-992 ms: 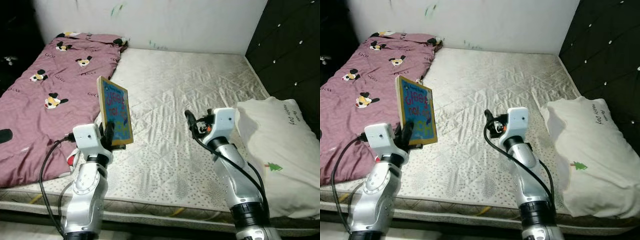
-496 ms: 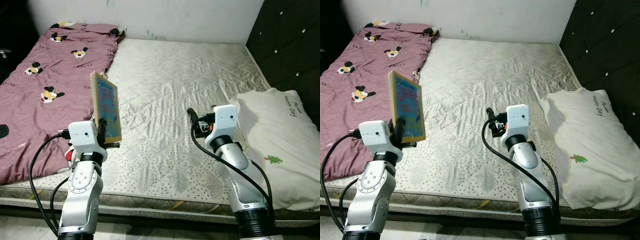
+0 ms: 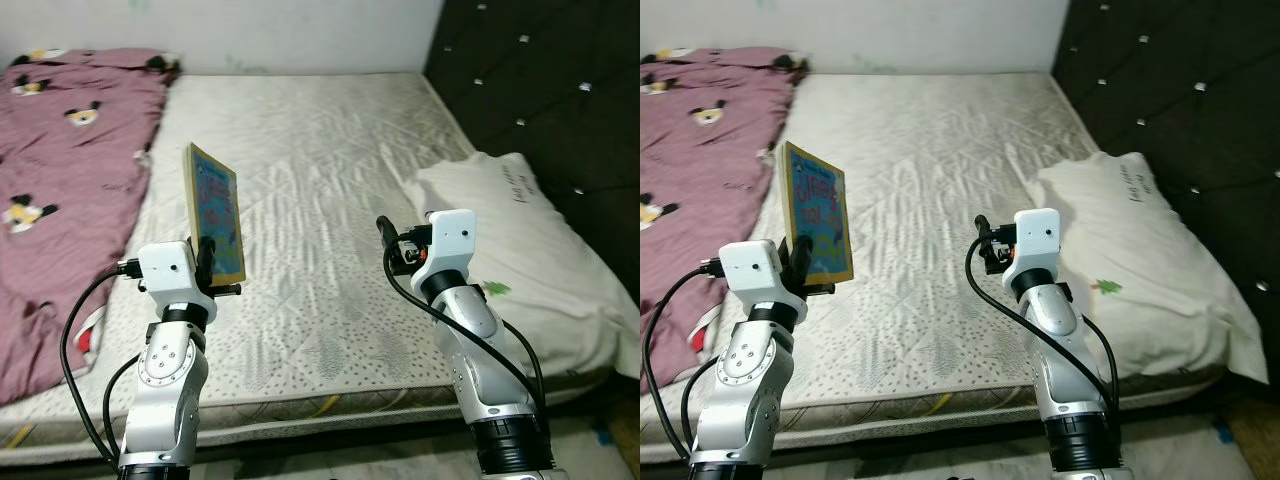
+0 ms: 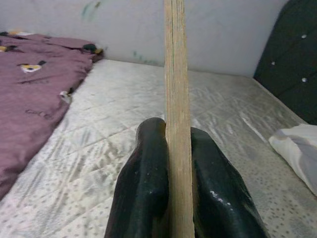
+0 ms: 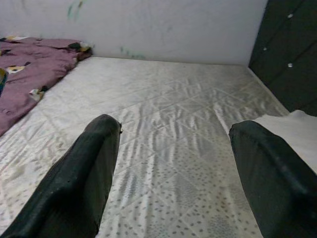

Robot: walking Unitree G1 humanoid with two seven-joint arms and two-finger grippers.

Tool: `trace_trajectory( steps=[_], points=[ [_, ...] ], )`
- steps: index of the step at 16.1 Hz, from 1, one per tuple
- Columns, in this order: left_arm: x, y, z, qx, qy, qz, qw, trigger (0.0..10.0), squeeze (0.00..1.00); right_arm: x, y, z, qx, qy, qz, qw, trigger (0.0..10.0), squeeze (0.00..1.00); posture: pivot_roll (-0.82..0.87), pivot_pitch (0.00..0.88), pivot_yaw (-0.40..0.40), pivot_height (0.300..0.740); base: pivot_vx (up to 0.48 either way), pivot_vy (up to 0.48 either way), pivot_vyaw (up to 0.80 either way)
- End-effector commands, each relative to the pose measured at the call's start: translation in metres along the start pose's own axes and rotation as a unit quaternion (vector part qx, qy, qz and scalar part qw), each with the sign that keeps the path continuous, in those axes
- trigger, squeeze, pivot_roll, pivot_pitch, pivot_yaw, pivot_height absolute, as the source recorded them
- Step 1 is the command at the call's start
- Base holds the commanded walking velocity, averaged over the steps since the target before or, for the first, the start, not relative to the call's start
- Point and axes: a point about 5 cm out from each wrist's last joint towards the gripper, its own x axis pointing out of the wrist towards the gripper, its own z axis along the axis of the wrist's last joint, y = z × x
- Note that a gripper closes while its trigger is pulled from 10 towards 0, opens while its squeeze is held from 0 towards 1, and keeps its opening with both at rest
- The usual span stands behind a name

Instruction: Clean up the room

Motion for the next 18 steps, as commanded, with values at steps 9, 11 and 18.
trace_trajectory(
  steps=[9,11,18],
  points=[
    [0.0053,-0.0012,0.0116,0.003,-0.025,-0.009,1.0,10.0,0.0,0.0037,0.0023,0.0054,0.008,-0.013,0.009,1.0,10.0,0.0,0.03,0.064,-0.019,0.74,0.0,-0.18,-0.09],
    [0.0058,-0.0011,0.0121,0.004,-0.026,-0.008,1.0,10.0,0.0,0.0044,0.0017,0.0045,0.011,-0.012,0.008,1.0,10.0,0.0,0.03,0.065,-0.02,0.74,0.0,-0.289,0.0],
    [0.0064,0.0022,0.0105,0.001,-0.022,0.002,1.0,10.0,0.0,0.006,-0.0002,0.0069,0.009,-0.02,0.001,1.0,10.0,0.0,0.02,0.075,-0.021,0.74,0.0,-0.336,0.0]
  ],
)
